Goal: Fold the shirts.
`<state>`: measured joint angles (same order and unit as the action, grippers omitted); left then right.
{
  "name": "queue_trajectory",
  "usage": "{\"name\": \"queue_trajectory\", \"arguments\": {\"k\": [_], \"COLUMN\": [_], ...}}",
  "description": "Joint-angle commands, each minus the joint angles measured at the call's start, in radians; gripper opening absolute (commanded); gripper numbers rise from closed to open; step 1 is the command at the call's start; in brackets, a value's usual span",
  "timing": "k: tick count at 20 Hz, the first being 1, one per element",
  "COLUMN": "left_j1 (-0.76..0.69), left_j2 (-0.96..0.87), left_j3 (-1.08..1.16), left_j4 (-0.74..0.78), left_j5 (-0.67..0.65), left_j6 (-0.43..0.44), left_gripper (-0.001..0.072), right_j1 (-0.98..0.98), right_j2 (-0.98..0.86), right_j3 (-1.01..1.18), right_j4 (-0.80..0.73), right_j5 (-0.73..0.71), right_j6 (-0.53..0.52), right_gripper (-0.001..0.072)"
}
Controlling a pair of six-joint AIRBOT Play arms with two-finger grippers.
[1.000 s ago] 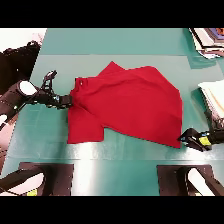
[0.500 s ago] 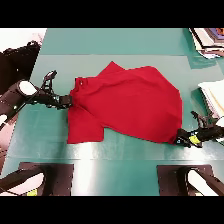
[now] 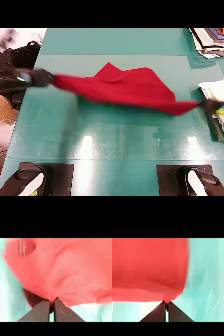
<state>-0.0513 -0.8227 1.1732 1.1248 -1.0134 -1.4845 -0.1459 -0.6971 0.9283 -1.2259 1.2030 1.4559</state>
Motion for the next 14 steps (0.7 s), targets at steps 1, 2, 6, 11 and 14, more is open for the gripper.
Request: {"name": "queue_trajectory", "arguments": {"k": [1, 2, 6, 11, 14], "left_j1": [0.0, 0.0, 0.0, 0.0, 0.0], "left_j2": [0.136, 0.145, 0.145, 0.143, 0.119], "left_j3": [0.262, 0.357, 0.694, 0.938, 0.926], "left_j4": [0.009, 0.009, 0.008, 0.008, 0.019], "left_j5": [0.023, 0.025, 0.002, 0.002, -0.043], "left_j6": [0.0, -0.001, -0.008, -0.012, -0.012], "left_gripper": [0.0026, 0.0025, 0.0024, 0.0024, 0.0024], "right_j1": [0.0, 0.0, 0.0, 0.0, 0.0], "right_j2": [0.037, 0.023, -0.074, -0.209, -0.207], "right_j3": [0.368, 0.478, 0.903, 1.274, 1.23], "right_j4": [-0.002, -0.005, -0.015, -0.06, -0.06], "right_j5": [-0.039, -0.038, 0.029, 0.206, 0.198], "right_j6": [0.006, 0.005, -0.01, -0.009, -0.009], "right_gripper": [0.0012, 0.0012, 0.0012, 0.0012, 0.0012]}}
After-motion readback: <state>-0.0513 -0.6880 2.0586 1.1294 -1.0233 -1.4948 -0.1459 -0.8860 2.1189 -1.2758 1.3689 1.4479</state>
